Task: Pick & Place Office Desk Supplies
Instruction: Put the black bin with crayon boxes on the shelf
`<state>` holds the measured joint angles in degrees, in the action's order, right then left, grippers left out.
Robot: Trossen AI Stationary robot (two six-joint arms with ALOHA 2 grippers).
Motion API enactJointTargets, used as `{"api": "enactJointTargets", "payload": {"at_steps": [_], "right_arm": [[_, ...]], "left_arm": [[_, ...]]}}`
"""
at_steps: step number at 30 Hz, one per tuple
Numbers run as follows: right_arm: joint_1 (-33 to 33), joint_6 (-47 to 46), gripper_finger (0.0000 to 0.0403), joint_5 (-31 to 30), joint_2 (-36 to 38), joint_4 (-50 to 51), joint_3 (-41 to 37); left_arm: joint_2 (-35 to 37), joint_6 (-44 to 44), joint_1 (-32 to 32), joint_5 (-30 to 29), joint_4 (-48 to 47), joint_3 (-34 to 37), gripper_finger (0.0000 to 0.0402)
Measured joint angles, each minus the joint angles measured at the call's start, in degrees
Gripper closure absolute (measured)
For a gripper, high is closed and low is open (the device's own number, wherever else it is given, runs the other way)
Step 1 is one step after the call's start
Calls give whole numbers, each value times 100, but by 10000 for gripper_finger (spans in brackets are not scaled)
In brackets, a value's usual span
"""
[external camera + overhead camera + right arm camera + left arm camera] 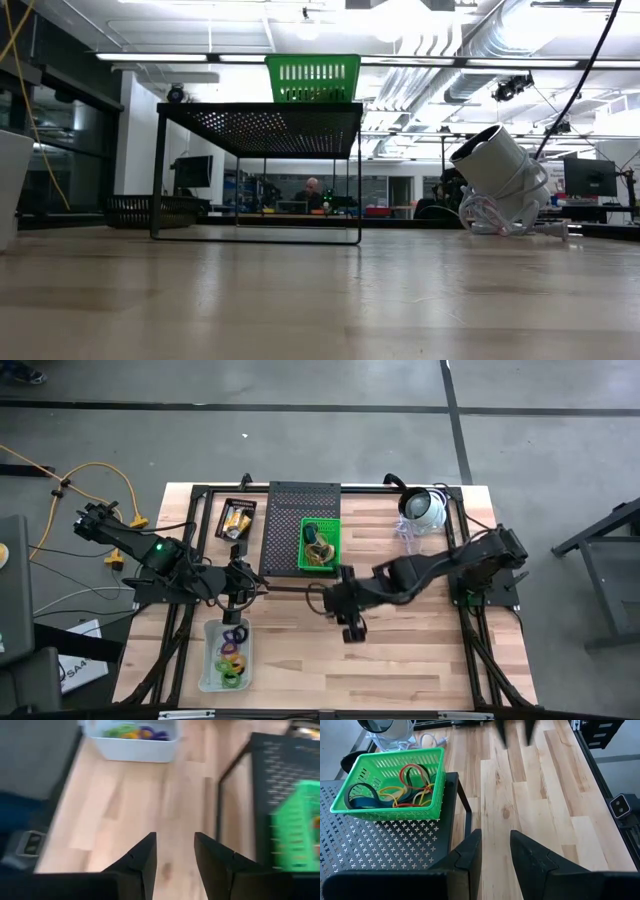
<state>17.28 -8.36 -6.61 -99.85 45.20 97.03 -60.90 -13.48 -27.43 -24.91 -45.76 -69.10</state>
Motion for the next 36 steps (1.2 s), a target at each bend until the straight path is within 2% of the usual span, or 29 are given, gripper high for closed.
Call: {"api": "enactJointTargets", "payload": {"at_steps": [10, 23, 36], "right_arm": [[711, -541, 283, -140, -4, -386, 0], [710, -547, 283, -114, -7, -474, 0], [710, -538, 283, -68, -9, -1218, 0]], "left_arm": [[0, 1, 1, 0, 0, 0, 306], [0, 1, 1, 1, 0, -2, 306], [1, 1, 0, 1, 0, -2, 306]]}}
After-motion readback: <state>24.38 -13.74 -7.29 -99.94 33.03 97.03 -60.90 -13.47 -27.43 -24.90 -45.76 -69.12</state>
